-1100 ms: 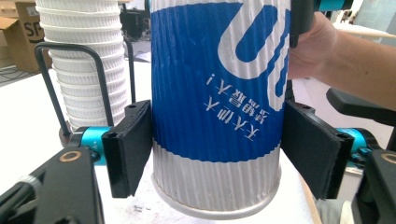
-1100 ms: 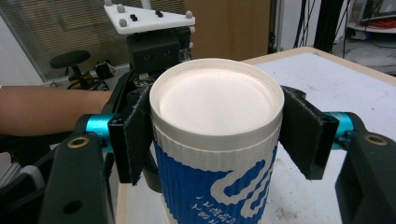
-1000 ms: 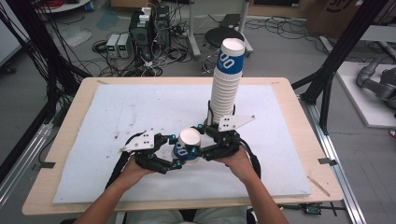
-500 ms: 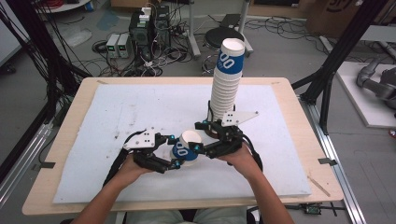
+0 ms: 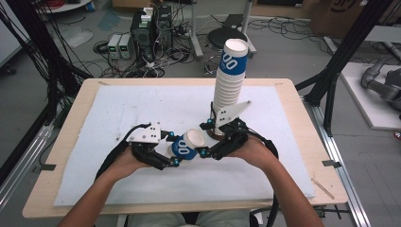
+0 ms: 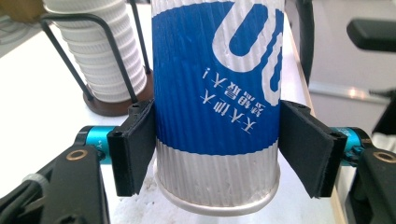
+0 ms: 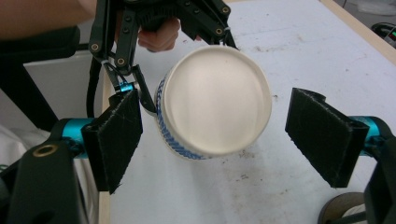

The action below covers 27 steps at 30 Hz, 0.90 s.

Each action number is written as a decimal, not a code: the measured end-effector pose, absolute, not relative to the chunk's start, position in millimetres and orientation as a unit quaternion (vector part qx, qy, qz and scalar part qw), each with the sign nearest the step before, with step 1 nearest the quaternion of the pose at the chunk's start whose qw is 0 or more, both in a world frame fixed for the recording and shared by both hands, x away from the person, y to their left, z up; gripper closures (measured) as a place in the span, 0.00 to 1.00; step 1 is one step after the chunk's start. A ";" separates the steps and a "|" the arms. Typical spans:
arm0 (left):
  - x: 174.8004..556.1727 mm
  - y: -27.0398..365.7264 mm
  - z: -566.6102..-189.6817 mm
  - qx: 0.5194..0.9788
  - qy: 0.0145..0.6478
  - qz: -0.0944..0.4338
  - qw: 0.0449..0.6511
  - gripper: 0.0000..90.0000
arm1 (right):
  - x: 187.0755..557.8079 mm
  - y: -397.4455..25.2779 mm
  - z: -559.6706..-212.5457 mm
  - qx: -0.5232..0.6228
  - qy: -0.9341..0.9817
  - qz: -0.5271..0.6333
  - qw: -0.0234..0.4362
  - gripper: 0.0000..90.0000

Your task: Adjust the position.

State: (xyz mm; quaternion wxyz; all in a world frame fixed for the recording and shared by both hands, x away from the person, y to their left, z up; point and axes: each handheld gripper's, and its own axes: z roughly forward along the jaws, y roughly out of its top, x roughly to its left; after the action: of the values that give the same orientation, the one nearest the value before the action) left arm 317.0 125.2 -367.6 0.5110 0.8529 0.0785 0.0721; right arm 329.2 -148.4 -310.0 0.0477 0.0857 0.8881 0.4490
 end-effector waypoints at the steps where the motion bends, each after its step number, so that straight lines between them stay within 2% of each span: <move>1: 317.3 124.1 -365.7 0.858 0.075 0.071 0.503 0.33 | 329.7 -147.1 -309.1 0.082 0.891 0.444 0.050 0.21; 3: 318.4 121.7 -362.5 0.868 0.066 0.069 0.488 0.33 | 330.8 -143.6 -308.3 0.074 0.896 0.434 0.059 0.21; 19: 321.6 105.3 -354.6 0.909 0.031 0.056 0.412 0.33 | 331.5 -120.4 -325.3 0.039 0.930 0.363 0.032 0.21; 21: 321.4 103.9 -354.2 0.911 0.025 0.054 0.409 0.33 | 331.8 -118.1 -327.6 0.034 0.933 0.357 0.030 0.25; 22: 320.6 103.2 -354.3 0.910 0.024 0.054 0.410 0.33 | 332.1 -117.6 -328.1 0.031 0.934 0.354 0.028 0.31; 27: 319.5 102.2 -355.0 0.910 0.018 0.056 0.410 0.32 | 333.0 -118.7 -328.2 0.024 0.936 0.351 0.018 0.33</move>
State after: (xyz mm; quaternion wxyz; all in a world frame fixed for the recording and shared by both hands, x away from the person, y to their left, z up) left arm 319.5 102.2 -355.0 0.4100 0.9102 0.0183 0.0563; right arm 333.0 -118.7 -328.2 0.0181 0.0245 0.9357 0.3514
